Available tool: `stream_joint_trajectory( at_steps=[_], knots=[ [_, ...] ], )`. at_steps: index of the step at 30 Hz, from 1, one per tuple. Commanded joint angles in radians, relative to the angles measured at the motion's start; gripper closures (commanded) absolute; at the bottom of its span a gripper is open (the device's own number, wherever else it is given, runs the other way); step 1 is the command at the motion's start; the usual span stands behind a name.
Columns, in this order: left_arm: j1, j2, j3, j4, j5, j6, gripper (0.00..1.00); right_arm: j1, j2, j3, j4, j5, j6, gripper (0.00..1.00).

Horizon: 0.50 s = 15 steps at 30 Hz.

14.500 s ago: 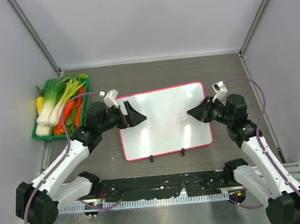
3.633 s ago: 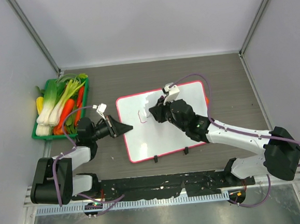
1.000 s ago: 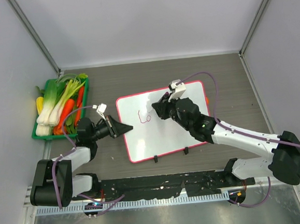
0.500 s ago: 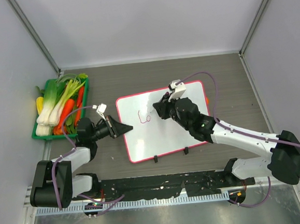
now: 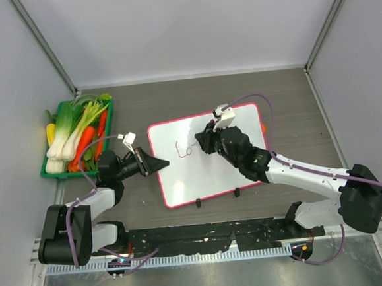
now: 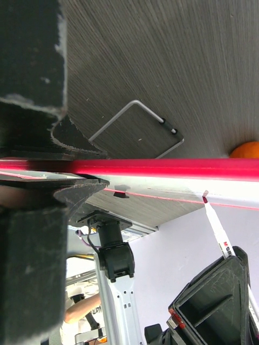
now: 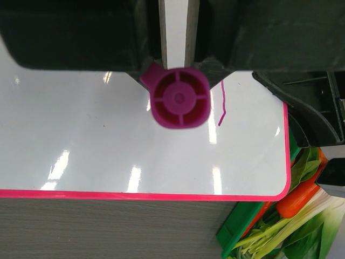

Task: Write a sentence on the whiteboard
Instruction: Write on the whiteboard with the whiteboard.

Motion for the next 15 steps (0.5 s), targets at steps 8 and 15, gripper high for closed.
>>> stream_joint_trajectory(
  at_steps=[8, 15],
  knots=[
    [-0.008, 0.010, 0.007, -0.058, -0.078, 0.112, 1.00, -0.003, -0.003, -0.044, 0.022, 0.026, -0.005, 0.99],
    [-0.007, 0.011, 0.007, -0.058, -0.078, 0.113, 1.00, -0.003, -0.018, -0.061, 0.016, 0.014, -0.003, 0.99]
  ],
)
